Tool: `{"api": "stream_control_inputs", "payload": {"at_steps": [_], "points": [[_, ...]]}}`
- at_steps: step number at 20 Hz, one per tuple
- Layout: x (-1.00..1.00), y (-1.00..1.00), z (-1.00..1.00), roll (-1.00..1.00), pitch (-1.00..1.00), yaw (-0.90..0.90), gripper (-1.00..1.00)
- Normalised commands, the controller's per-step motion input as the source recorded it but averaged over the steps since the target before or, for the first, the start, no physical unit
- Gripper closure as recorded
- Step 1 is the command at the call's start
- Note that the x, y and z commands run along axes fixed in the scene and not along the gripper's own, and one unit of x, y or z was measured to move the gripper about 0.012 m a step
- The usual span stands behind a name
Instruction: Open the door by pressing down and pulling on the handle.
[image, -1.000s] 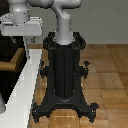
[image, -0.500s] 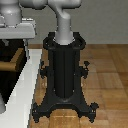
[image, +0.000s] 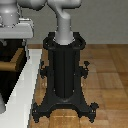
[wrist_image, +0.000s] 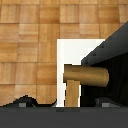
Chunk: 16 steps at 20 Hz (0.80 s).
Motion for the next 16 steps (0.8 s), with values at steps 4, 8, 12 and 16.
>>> {"api": "stream_control_inputs", "payload": {"at_steps": [4,8,12,16], "points": [[0.0,0.0,0.0,-0.04,0.0,0.0,-1.0],[0.0,0.0,0.0,-0.04,0.0,0.0,-1.0],[0.0,0.0,0.0,-0.08,0.0,0.0,-1.0],[0.0,0.0,0.0,-0.04,0.0,0.0,-1.0]]}}
